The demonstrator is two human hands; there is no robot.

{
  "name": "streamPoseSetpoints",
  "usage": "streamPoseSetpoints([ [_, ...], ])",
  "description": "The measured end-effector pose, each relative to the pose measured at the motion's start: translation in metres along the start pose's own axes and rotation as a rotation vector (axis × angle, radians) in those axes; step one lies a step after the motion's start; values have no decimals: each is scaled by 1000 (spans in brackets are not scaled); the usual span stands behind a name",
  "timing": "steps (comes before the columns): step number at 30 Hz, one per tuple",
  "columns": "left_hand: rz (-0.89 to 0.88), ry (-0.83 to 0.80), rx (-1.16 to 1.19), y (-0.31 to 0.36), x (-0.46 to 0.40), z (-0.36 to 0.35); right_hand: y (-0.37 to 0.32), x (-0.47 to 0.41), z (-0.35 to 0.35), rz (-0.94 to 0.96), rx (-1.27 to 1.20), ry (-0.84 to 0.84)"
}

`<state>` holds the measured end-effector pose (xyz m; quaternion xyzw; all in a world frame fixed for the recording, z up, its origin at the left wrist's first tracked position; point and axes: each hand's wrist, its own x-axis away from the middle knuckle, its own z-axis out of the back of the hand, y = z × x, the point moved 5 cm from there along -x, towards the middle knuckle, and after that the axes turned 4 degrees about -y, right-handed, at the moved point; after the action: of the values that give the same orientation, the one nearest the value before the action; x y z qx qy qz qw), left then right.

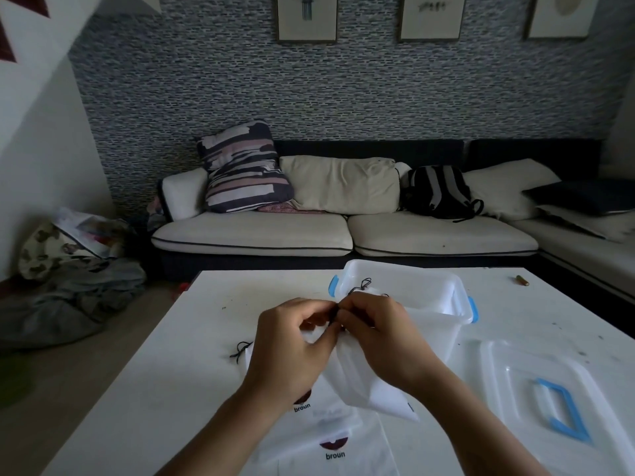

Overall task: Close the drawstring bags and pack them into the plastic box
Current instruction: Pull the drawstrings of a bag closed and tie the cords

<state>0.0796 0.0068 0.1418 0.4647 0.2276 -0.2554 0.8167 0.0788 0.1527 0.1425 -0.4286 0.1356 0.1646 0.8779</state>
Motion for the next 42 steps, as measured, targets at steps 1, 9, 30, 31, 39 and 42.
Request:
streamPoseSetpoints([
  [1,69,-30,69,-4,0,-2,-1,0,1,10,-5,-1],
  [9,279,-109,352,-19,-4,-9,-9,2,10,109,109,21],
  [30,42,-78,148,-4,-1,-4,-12,6,10,197,276,29],
  [31,60,-88,146,-5,-1,-4,-12,6,10,195,274,32],
  [39,606,-195,743,-18,-2,-13,-13,2,16,164,175,139],
  [42,755,-279,1041,-16,5,-20,-13,2,18,165,94,90],
])
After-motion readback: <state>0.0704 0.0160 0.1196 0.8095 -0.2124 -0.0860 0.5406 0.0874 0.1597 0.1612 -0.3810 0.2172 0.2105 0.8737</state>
